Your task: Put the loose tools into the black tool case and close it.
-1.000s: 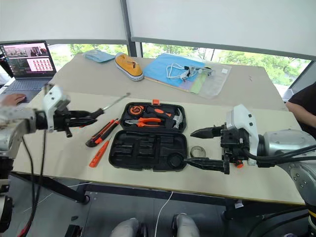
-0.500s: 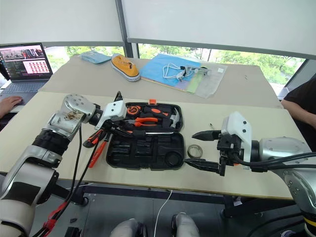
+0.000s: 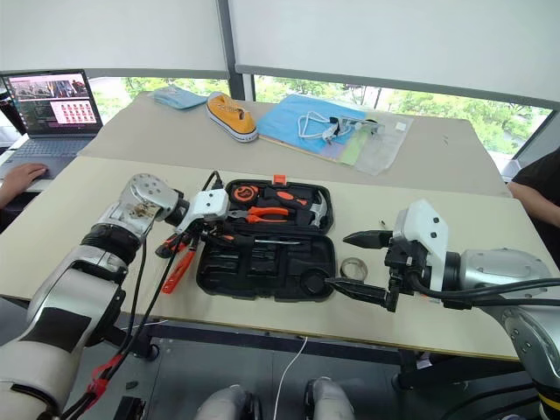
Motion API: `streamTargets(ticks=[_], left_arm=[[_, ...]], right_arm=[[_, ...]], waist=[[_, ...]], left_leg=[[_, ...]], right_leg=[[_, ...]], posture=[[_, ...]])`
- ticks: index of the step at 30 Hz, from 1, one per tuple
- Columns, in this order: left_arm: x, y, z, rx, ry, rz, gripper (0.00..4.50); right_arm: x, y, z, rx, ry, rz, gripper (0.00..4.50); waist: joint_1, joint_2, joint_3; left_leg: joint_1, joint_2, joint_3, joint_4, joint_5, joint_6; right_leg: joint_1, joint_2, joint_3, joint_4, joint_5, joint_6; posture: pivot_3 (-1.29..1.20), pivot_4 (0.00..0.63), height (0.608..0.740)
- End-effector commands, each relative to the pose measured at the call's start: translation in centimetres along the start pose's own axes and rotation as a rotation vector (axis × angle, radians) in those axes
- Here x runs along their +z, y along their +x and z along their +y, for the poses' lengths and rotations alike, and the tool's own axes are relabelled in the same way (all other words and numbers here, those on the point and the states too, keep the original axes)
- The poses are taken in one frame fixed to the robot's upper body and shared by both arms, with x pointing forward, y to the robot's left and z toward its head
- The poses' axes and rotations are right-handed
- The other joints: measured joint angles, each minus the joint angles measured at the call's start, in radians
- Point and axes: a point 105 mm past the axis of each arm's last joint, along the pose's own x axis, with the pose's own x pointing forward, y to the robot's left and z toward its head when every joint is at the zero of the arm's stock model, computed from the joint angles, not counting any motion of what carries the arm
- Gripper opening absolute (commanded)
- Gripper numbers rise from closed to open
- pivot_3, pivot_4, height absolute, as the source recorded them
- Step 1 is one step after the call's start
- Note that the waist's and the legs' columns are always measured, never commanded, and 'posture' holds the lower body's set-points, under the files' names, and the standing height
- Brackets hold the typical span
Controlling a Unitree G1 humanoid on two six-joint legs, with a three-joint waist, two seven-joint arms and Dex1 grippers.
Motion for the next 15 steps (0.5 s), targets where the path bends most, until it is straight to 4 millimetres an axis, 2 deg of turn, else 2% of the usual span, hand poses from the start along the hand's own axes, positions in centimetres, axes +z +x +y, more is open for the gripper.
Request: streamTargets(ticks=[1,4,6,9,15], left_arm=[[2.0,-0.9,1.2,0.037,0.022,-0.046,2.96],[2.8,-1.4,1.3,0.027,0.009,-0.081,3.94],[3.5,-1.9,1.2,0.013,-0.009,-0.120,3.94],[3.9,-1.8,1.6,0.038,-0.015,-0.133,3.20],[3.3,-0.9,1.7,0.064,-0.018,-0.092,1.03]], right_arm=[[1.2,-0.4,0.0,-0.014,-0.059,-0.029,4.50],[1.3,-0.3,0.3,-0.002,-0.057,-0.035,4.50],[1.3,-0.3,0.4,0.007,-0.055,-0.038,4.50],[1.2,-0.1,0.4,0.014,-0.056,-0.040,4.50],[1.3,0.1,0.3,0.018,-0.060,-0.044,4.50]], waist=[[0.001,0.000,0.000],[0.000,0.000,0.000],[0.000,0.000,0.000],[0.000,0.000,0.000],[-0.001,0.000,0.000]], left_leg=[[0.000,0.000,0.000,0.000,0.000,0.000],[0.000,0.000,-0.001,0.001,0.000,0.000],[0.000,0.000,-0.001,0.001,0.000,0.000],[0.000,0.000,-0.001,0.001,0.000,0.000],[0.000,0.000,-0.001,0.001,0.000,0.000]], right_leg=[[0.000,0.000,0.000,0.000,0.000,0.000],[0.000,0.000,0.000,0.000,0.000,0.000],[0.000,0.000,0.000,0.000,0.000,0.000],[0.000,0.000,0.000,0.000,0.000,0.000],[0.000,0.001,0.000,0.001,0.000,0.000]], posture=[[0.00,0.150,0.718],[0.00,0.150,0.718],[0.00,0.150,0.718],[0.00,0.150,0.718],[0.00,0.150,0.718]])
